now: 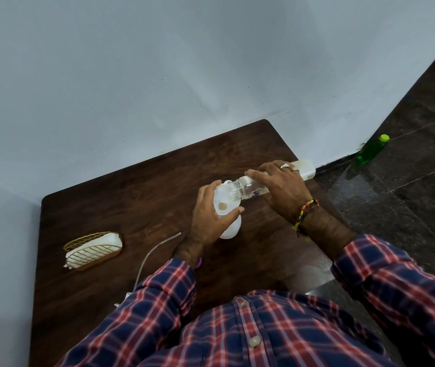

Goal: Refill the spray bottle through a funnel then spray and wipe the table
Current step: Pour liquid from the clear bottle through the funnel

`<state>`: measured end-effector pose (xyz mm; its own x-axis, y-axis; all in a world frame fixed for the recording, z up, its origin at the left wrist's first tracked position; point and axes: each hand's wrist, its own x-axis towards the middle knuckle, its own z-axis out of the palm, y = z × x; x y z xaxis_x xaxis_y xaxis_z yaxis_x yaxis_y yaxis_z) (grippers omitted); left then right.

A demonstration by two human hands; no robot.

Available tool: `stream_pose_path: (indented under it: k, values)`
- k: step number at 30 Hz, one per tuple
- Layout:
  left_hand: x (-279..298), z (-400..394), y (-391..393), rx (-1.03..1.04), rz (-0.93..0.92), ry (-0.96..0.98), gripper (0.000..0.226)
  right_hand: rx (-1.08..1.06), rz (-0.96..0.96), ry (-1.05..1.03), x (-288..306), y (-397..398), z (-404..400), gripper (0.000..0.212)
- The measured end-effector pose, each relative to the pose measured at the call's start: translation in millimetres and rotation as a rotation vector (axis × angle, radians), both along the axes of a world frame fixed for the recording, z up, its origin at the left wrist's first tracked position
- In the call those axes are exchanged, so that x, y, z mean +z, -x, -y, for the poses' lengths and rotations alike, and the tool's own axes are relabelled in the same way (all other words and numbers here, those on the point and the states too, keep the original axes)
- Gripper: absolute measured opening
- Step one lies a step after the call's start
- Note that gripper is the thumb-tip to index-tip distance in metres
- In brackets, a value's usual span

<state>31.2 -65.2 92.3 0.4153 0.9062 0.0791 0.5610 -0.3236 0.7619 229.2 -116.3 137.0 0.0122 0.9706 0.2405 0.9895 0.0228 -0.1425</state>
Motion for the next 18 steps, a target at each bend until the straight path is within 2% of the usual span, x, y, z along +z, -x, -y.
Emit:
stream_pose_path:
  k: [18]
  values:
    - [0.7, 0.0, -1.6, 0.001, -0.008, 0.003, 0.084, 0.01, -0.007, -0.017, -2.5, -1.5, -0.2, 0.061]
